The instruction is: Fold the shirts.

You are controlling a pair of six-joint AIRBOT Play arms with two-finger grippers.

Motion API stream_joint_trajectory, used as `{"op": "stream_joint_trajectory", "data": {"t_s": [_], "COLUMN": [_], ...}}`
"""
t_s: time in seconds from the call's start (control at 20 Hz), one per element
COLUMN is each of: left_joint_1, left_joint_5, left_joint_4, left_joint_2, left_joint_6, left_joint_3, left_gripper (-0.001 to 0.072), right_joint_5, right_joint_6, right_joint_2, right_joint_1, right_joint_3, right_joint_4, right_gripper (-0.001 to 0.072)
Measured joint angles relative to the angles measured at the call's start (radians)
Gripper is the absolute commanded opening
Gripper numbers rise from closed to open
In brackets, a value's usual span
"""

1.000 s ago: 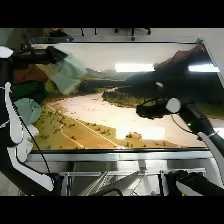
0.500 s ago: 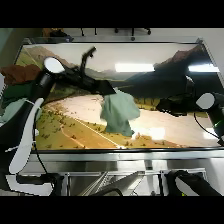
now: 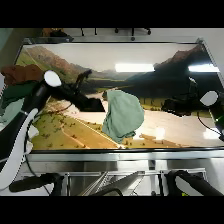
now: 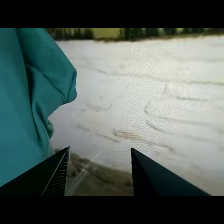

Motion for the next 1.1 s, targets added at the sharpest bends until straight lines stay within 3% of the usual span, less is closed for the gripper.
{"op": "stream_joint_trajectory", "data": {"t_s": [0.3, 0.55, 0.6, 0.7, 0.75, 0.8, 1.1], "left_joint_1": [-0.159, -0.265, -0.274, -0.28, -0.276, -0.27, -0.181], "left_joint_5": [0.329, 0.583, 0.604, 0.634, 0.639, 0.643, 0.595], "left_joint_4": [-0.048, -0.171, -0.181, -0.188, -0.189, -0.192, -0.19], "left_joint_2": [0.121, 0.056, 0.035, -0.004, -0.018, -0.027, 0.063], "left_joint_6": [-0.028, -0.007, -0.004, 0.0, 0.003, 0.008, 0.05], "left_joint_3": [-0.44, -0.536, -0.529, -0.504, -0.49, -0.478, -0.396], "left_gripper": [0.0694, 0.0693, 0.0628, 0.0294, 0.0113, 0.0013, 0.0011], "right_joint_5": [-0.037, -0.057, -0.061, -0.071, -0.079, -0.087, -0.083], "right_joint_6": [-0.237, -0.428, -0.452, -0.488, -0.5, -0.513, -0.57], "right_joint_2": [-0.265, -0.451, -0.475, -0.512, -0.523, -0.531, -0.478], "right_joint_1": [-0.04, -0.031, -0.022, -0.001, 0.006, 0.011, 0.013], "right_joint_3": [0.0, 0.001, 0.001, 0.002, 0.002, 0.003, 0.085], "right_joint_4": [0.265, 0.509, 0.539, 0.585, 0.595, 0.602, 0.622], "right_gripper": [0.0441, 0.0432, 0.0423, 0.0172, 0.011, 0.0026, 0.0025]}}
